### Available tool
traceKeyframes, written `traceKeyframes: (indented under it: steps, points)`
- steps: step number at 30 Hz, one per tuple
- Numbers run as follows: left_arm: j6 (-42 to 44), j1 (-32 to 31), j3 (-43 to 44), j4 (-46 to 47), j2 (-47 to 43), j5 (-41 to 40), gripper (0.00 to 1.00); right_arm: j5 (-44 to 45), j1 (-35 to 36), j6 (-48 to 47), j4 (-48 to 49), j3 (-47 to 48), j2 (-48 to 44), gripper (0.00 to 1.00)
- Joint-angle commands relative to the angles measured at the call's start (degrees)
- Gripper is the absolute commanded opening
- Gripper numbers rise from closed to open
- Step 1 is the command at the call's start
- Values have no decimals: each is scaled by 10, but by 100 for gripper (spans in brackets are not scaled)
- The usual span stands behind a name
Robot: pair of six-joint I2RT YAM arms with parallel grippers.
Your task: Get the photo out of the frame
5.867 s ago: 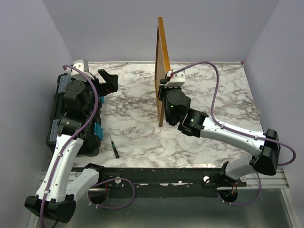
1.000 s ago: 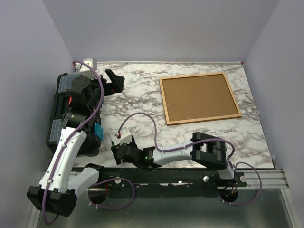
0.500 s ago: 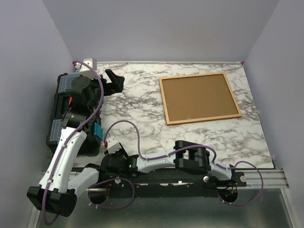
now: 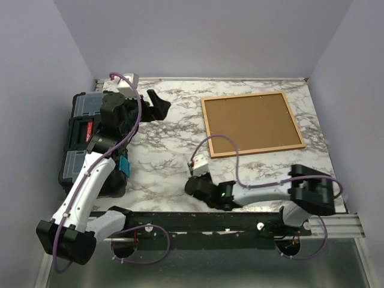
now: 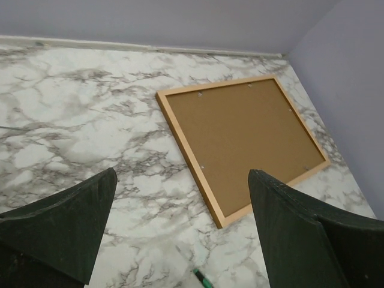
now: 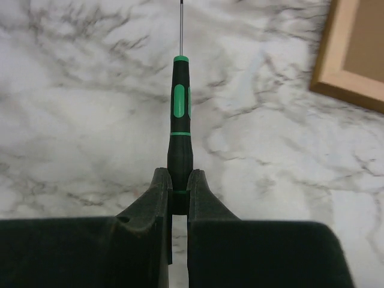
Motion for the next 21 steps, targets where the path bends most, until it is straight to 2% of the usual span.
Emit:
traceKeyframes:
  steps: [1, 4, 7, 12, 16, 21]
  points:
    - [25, -40, 27, 18, 31, 98, 93, -153, -117, 23, 69, -96, -162, 1]
    - [45, -81, 38, 7, 52, 114, 93, -265, -193, 37, 75, -139, -276, 0]
    - [17, -110, 39, 14, 78, 150, 93, -350, -269, 39, 55, -148, -376, 0]
    - [-84, -134, 6, 78, 115, 214, 92, -461, -409, 42, 10, -129, -437, 0]
    - [-189, -137, -23, 155, 161, 288, 91, -486, -416, 29, 22, -114, -430, 1]
    - [-289, -137, -51, 225, 212, 331, 92, -522, -416, 23, 60, -94, -385, 1]
